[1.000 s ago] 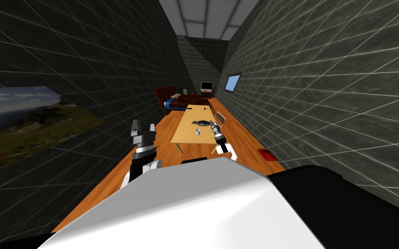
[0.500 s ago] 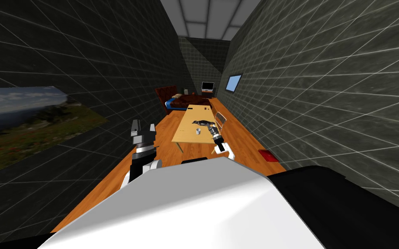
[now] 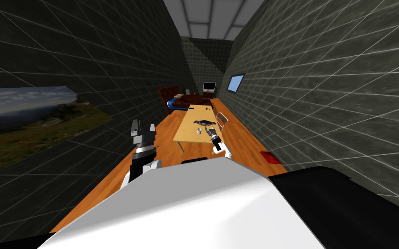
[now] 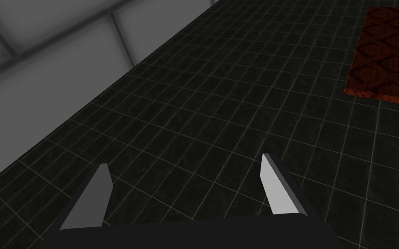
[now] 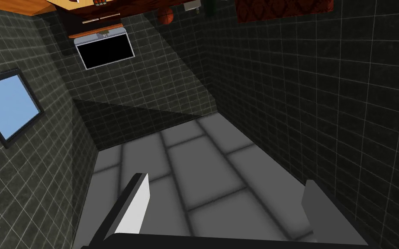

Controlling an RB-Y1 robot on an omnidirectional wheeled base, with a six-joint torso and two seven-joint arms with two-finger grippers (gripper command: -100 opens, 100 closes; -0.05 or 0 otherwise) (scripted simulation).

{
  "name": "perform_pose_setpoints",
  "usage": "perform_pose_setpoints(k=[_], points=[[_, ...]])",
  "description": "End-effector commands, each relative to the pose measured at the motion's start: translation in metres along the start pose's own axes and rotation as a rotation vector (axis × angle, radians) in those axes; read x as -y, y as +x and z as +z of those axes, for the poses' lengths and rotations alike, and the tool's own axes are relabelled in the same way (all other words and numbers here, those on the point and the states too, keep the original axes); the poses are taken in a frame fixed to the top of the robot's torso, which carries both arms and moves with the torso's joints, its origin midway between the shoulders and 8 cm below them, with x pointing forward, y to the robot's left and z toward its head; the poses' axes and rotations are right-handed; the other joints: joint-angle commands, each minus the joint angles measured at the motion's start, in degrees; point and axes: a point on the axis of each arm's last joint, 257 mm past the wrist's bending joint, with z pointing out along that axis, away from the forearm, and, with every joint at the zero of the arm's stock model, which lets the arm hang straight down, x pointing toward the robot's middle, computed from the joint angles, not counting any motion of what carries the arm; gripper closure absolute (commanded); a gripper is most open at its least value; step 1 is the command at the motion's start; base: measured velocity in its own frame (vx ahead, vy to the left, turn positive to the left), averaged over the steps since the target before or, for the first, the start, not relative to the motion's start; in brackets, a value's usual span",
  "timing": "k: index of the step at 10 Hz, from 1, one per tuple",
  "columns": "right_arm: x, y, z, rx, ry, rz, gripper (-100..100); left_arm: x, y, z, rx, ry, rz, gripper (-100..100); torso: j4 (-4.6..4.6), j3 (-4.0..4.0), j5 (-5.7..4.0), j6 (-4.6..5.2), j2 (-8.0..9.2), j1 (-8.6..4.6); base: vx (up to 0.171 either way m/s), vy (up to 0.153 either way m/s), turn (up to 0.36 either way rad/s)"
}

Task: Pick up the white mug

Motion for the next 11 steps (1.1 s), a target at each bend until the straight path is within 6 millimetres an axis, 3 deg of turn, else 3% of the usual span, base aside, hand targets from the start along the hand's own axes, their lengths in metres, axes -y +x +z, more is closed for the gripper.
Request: perform_pose_setpoints(k=[1, 2, 4, 11], points=[[0.004, 0.023, 0.003, -0.056, 0.012, -0.096, -100, 0.000, 0.000, 0.000, 0.000, 0.000, 0.000, 0, 0.00, 0.00, 0.00, 0.00, 0.00, 0.00, -0.011, 0.008, 0.059], [0.004, 0.024, 0.003, -0.057, 0.012, -0.101, -100, 0.000, 0.000, 0.000, 0.000, 0.000, 0.000, 0, 0.00, 0.00, 0.00, -0.02, -0.01, 0.02, -0.009, 0.006, 0.045], [0.008, 0.043, 0.005, -0.103, 0.018, -0.185, -100, 0.000, 0.000, 0.000, 0.000, 0.000, 0.000, 0, 0.00, -0.01, 0.00, -0.01, -0.02, 0.01, -0.007, 0.007, 0.053], [0.030, 0.123, 0.006, -0.308, 0.017, -0.594, -100, 0.000, 0.000, 0.000, 0.000, 0.000, 0.000, 0, -0.01, -0.04, 0.01, 0.00, -0.06, 0.01, 0.001, 0.012, 0.089]])
